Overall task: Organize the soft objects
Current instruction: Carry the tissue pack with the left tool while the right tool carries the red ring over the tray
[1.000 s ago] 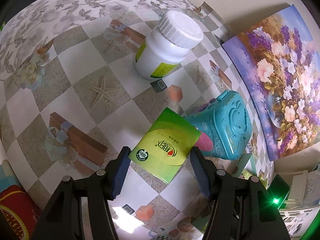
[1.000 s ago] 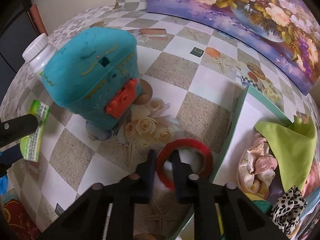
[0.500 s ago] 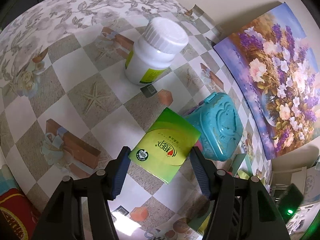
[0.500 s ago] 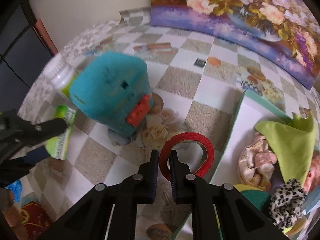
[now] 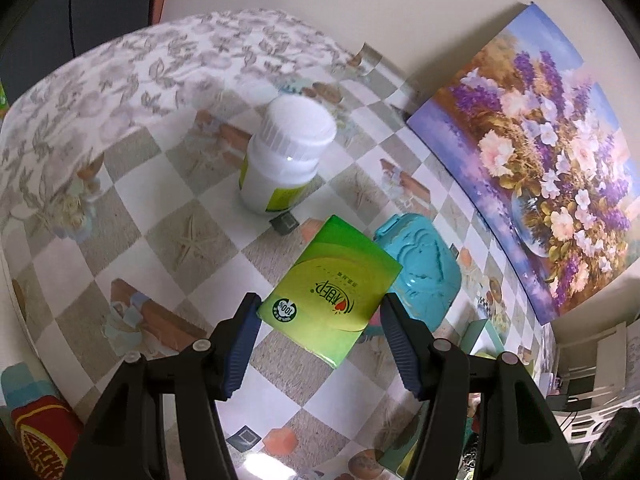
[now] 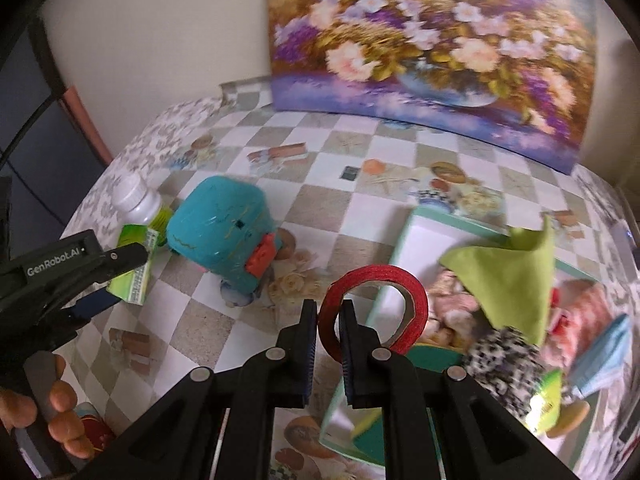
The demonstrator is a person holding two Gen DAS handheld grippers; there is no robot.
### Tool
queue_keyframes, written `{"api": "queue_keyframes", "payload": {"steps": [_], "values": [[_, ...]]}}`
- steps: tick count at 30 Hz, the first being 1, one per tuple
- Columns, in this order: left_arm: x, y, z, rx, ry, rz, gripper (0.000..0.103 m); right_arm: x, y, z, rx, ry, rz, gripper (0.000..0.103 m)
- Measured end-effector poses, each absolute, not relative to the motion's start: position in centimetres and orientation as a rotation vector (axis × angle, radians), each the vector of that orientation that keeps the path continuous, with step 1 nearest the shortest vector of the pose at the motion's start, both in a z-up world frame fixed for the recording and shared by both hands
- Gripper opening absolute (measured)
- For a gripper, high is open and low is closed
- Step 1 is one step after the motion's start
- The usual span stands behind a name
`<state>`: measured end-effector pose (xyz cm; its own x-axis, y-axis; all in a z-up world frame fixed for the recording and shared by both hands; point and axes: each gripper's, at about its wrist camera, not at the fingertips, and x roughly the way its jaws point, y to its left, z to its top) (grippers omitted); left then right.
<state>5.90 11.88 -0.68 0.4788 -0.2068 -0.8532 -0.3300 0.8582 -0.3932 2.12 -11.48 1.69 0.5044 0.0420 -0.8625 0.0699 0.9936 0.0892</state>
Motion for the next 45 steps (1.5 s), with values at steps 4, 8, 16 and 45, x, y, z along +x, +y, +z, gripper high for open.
{"api": "queue_keyframes", "payload": {"steps": [4,8,16,45], "values": [[5.6,10.9,0.6,-0.507,1.043,0.069,0.063,0.8,-12.9,2.8,0.140,1.014,-0.075,0.012],[5.1,9.5,2.1,-0.449,0.997,0.039,0.063,-0.7,-14.6,3.9,0.156,0.983,-0.146,0.012],[4.1,5.2,4.2,-0.320,0.943,-0.063,0.063,-3.0,-19.3,4.5,0.260,0.971,-0.265,0.012],[-3.8,-15.6,-0.8,0.293,1.111,-0.543,0.063,-9.7,-29.3,-0.7,0.553,1.114,-0.430,0.013]]}}
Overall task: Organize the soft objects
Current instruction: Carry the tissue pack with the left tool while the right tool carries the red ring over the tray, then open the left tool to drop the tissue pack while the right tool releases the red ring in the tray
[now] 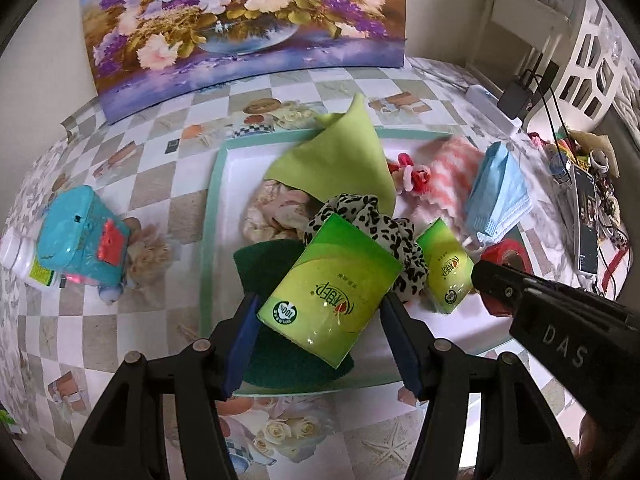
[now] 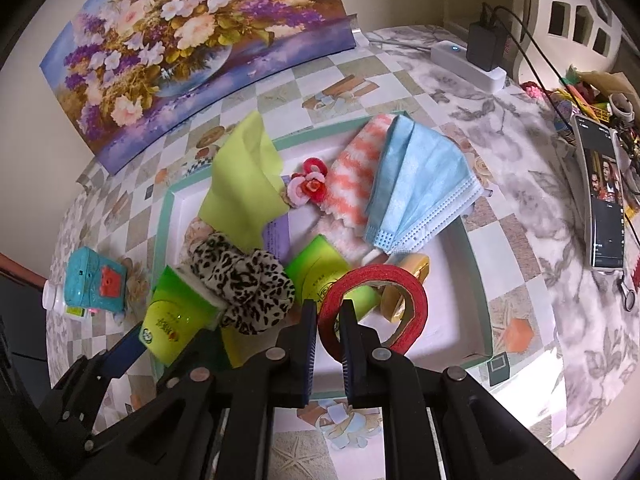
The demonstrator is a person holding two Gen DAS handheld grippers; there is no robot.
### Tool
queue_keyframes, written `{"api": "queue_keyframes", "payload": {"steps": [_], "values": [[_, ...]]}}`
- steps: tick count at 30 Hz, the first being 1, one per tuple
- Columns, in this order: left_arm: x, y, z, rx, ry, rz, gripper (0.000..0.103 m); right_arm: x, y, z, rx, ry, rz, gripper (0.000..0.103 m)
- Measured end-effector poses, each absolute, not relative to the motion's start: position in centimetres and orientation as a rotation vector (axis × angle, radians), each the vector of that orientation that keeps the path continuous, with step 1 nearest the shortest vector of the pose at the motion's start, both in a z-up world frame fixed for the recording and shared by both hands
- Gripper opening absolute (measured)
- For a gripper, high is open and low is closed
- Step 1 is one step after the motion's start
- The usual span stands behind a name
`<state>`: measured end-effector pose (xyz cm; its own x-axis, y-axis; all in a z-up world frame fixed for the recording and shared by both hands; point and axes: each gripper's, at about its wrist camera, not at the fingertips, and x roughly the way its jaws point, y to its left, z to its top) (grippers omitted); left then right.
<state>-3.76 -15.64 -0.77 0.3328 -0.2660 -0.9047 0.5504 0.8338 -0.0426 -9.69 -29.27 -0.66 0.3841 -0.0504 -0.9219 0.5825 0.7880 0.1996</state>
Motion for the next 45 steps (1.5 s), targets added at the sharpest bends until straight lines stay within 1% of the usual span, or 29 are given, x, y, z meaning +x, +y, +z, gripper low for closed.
{"api": "queue_keyframes", "payload": {"steps": [12,17,20,25,29,38,40,41,42,45], "values": [[-3.3,-16.4,-2.0,0.301,1.144,-0.564,0.063,-9.2,-29.0,-1.5,0.548,1.140,-0.415,0.015],[-3.0,-16.1,-1.9,0.262,1.169,-0.577,0.065,-9.3,-29.1,-0.9,0.546,1.116,-0.424,0.015],[-2.8,-15.9,-1.6,0.247,1.172,-0.583,0.068,-9.4,-29.2,-0.6,0.555,1.102,-0.424,0.015],[-2.6,-15.3,-0.8,0.209,1.162,-0.594,0.068,-9.6,-29.4,-0.2,0.563,1.078,-0.436,0.015],[-2.3,-14.4,-0.3,0.188,1.164,-0.569,0.068,-9.6,-29.5,0.0,0.566,1.072,-0.439,0.015],[0.2,-9.6,0.5,0.054,1.154,-0.407,0.069,-9.2,-28.9,-0.2,0.541,1.092,-0.431,0.015],[1.0,-8.3,0.1,0.033,1.170,-0.350,0.073,-8.8,-28.3,-0.3,0.519,1.101,-0.423,0.017],[1.3,-7.8,-0.1,0.027,1.179,-0.325,0.079,-8.7,-28.0,-0.3,0.511,1.103,-0.419,0.018],[1.7,-7.2,-0.4,0.016,1.189,-0.297,0.082,-8.6,-27.8,-0.3,0.502,1.106,-0.416,0.020],[2.5,-5.6,-1.1,-0.026,1.214,-0.241,0.082,-8.2,-27.1,-0.3,0.472,1.114,-0.413,0.022]]}}
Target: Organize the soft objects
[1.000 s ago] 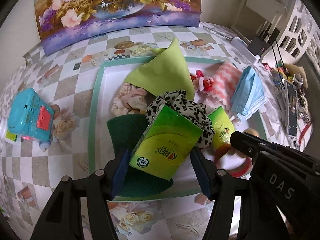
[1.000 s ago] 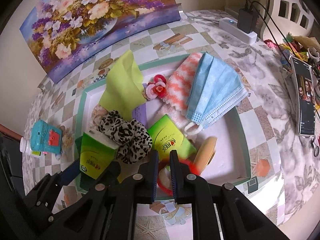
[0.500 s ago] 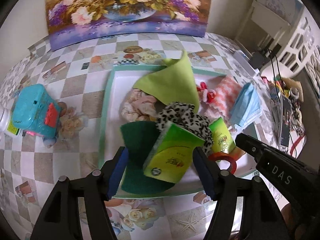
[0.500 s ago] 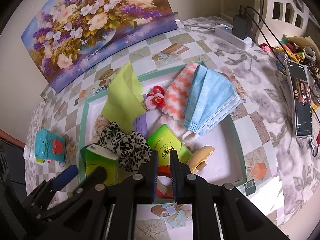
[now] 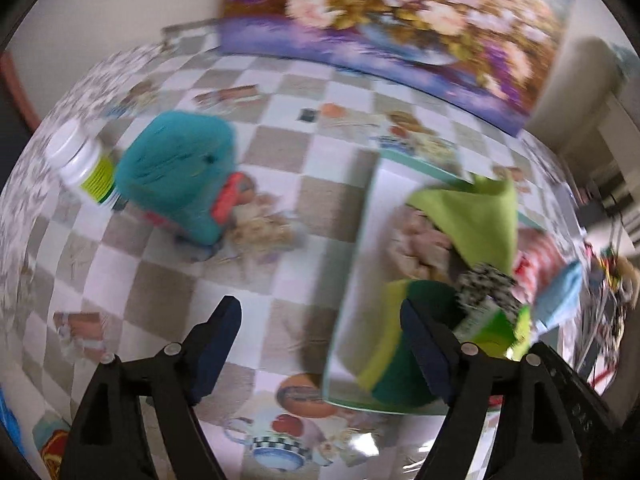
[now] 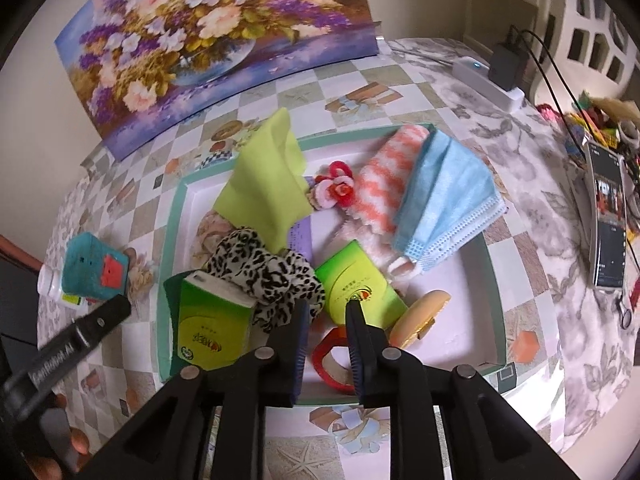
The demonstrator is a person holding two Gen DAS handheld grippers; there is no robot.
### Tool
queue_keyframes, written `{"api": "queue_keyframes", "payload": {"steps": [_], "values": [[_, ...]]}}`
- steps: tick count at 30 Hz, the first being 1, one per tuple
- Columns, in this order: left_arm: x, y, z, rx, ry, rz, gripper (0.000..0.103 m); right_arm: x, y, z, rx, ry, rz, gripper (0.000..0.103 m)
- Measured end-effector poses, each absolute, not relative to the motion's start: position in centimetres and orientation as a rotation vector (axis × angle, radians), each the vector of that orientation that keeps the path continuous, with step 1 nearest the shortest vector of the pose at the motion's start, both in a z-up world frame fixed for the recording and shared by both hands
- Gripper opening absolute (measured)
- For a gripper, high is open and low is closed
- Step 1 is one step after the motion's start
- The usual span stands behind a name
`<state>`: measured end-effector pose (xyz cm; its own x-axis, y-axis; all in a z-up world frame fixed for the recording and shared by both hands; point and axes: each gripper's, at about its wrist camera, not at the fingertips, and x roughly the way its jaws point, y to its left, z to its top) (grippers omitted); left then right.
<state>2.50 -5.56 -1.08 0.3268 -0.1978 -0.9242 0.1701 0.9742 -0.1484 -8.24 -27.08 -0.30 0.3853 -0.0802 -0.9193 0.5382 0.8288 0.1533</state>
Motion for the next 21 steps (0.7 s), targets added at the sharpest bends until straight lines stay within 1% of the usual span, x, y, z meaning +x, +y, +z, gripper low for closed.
{"api": "queue_keyframes", "payload": {"steps": [3,5,6,7,8,9,11,12,14,16,17,18,19,21], "values": [[2.9,-4.5,-1.6,-0.052,1.231,-0.210,0.082,-8.0,-26.6,-0.4,0.447,1.126,-0.411,0.022],[3.1,-3.9,-1.8,-0.064,1.236,-0.196,0.083,-7.9,-26.3,-0.5,0.431,1.132,-0.410,0.026],[3.1,-3.7,-1.9,-0.067,1.236,-0.189,0.083,-7.9,-26.1,-0.5,0.425,1.134,-0.410,0.038],[3.1,-3.6,-1.9,-0.067,1.236,-0.185,0.083,-7.8,-26.0,-0.5,0.419,1.135,-0.412,0.059],[3.1,-3.4,-1.9,-0.066,1.235,-0.180,0.083,-7.8,-25.9,-0.4,0.411,1.132,-0.417,0.066],[3.1,-3.4,-2.0,-0.064,1.235,-0.177,0.083,-7.8,-25.8,-0.3,0.405,1.127,-0.422,0.069],[3.1,-3.1,-2.1,-0.060,1.232,-0.164,0.084,-7.8,-25.5,-0.1,0.389,1.120,-0.426,0.069],[3.1,-2.9,-2.2,-0.057,1.232,-0.159,0.089,-7.8,-25.4,-0.1,0.383,1.120,-0.428,0.069],[3.1,-2.8,-2.3,-0.055,1.232,-0.153,0.094,-7.6,-25.2,-0.3,0.366,1.133,-0.437,0.070],[3.0,-2.5,-2.4,-0.057,1.227,-0.146,0.094,-7.5,-25.0,-0.5,0.349,1.145,-0.446,0.075],[3.0,-2.3,-2.4,-0.056,1.222,-0.141,0.097,-7.5,-24.8,-0.6,0.337,1.150,-0.456,0.076],[3.0,-2.2,-2.4,-0.052,1.216,-0.133,0.101,-7.5,-24.7,-0.6,0.328,1.150,-0.462,0.081],[2.9,-2.1,-2.3,-0.049,1.209,-0.125,0.103,-7.5,-24.6,-0.6,0.321,1.147,-0.463,0.086],[2.8,-1.8,-2.1,-0.044,1.194,-0.120,0.103,-7.7,-24.3,-0.4,0.314,1.133,-0.459,0.089]]}}
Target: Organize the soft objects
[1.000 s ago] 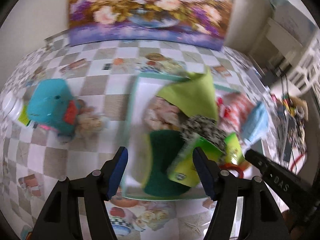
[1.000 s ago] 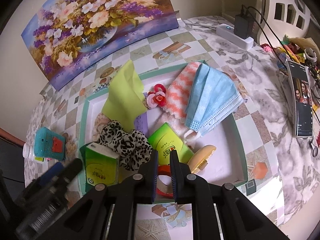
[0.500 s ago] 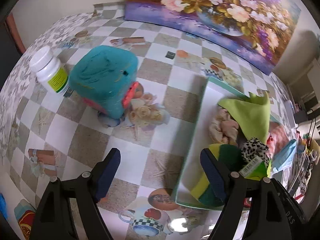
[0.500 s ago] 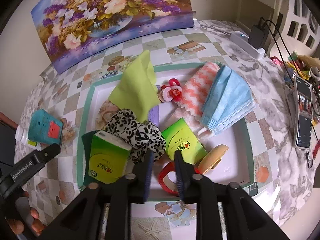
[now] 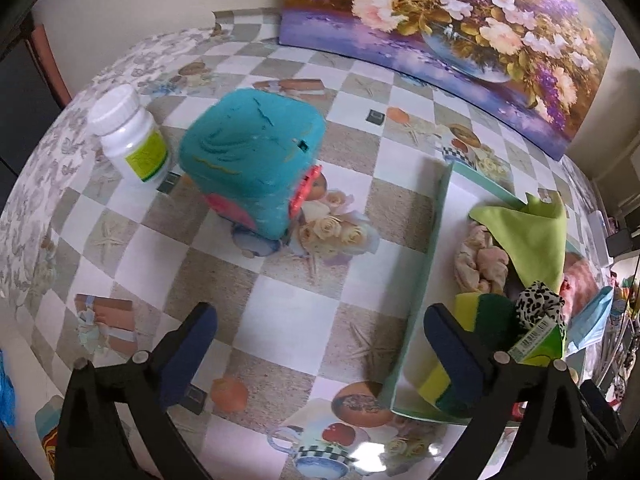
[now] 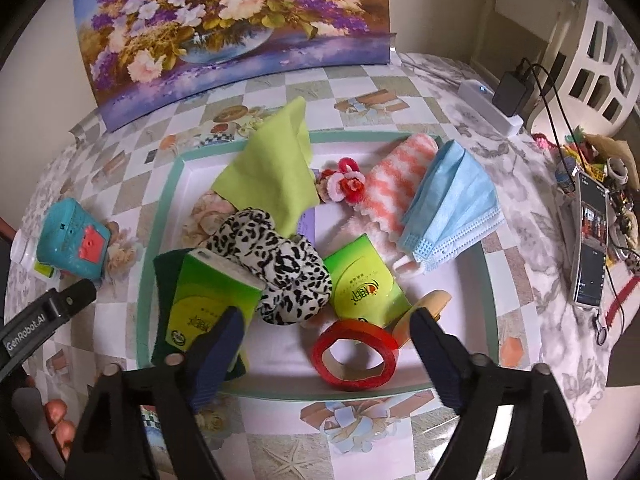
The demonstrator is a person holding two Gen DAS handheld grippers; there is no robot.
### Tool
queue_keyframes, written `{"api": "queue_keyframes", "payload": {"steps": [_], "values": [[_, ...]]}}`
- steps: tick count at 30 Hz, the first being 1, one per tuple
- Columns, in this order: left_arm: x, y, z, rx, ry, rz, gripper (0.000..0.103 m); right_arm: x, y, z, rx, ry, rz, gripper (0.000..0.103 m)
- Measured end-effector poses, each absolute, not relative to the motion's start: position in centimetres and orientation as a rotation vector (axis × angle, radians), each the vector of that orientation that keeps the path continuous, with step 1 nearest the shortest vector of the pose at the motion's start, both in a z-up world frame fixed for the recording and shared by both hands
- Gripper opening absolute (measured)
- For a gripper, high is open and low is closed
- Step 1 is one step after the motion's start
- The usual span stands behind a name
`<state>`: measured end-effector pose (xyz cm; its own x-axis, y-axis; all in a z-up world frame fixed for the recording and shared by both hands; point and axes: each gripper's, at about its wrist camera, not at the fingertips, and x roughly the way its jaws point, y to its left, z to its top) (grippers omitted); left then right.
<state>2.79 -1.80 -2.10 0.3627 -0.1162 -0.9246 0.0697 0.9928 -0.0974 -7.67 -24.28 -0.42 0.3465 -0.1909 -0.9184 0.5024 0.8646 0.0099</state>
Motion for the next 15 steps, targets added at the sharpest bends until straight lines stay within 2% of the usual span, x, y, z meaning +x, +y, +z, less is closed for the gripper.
{"api": "queue_keyframes", "payload": {"steps": [15], "values": [[0.6,0.0,-0.7,-0.001,1.155,-0.125,0.103,-8.6,-21.6,0.5,0.266,1.075,-0.426,0.091]]}}
